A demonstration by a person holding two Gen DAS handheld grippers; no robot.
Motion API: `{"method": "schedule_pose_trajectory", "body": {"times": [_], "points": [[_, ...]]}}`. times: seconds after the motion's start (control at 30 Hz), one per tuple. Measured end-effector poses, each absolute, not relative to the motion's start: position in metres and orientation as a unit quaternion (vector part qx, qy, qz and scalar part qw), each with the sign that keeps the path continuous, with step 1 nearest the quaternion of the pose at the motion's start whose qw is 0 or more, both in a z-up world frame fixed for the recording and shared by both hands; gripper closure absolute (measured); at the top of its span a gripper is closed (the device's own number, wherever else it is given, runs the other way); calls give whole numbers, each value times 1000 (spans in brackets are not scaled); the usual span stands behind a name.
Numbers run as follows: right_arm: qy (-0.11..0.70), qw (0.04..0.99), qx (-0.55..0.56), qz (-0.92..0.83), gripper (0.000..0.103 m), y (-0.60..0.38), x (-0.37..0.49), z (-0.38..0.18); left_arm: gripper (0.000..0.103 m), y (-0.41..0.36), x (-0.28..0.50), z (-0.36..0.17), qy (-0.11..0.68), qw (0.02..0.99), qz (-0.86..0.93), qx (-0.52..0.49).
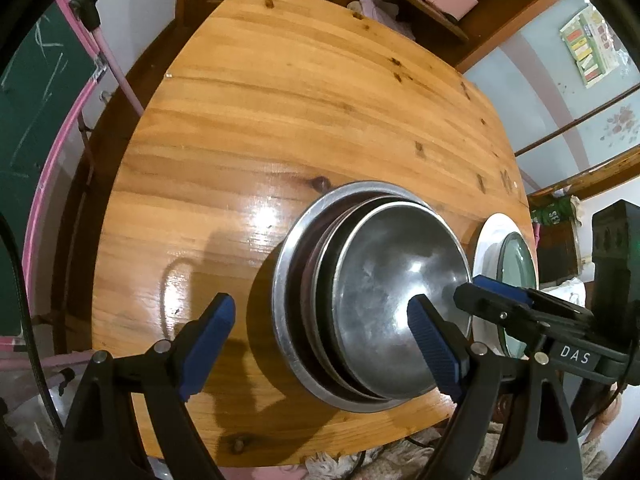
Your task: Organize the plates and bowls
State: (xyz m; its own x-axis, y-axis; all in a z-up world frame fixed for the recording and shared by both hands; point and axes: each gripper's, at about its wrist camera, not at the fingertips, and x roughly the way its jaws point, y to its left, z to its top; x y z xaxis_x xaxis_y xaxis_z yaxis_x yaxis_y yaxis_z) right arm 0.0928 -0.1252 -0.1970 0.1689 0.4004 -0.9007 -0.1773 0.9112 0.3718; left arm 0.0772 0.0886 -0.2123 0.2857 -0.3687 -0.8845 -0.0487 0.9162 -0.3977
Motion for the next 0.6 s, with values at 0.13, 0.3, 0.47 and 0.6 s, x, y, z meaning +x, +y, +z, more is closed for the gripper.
{"method": "schedule_pose_trajectory", "body": {"times": [0.13,0.3,0.47,0.6], "points": [[625,751,90,194,53,-122,95,-201,18,90,78,-219,596,770,-117,-194],[631,744,100,196,53,-123,97,-206,28,92,78,-224,602,762,-125,-203],[634,740,109,197,53,-123,99,-208,48,93,80,-234,614,745,-136,-222],[634,738,112,205,59,-122,99,-209,63,91,79,-238,621,739,-139,-222]]}}
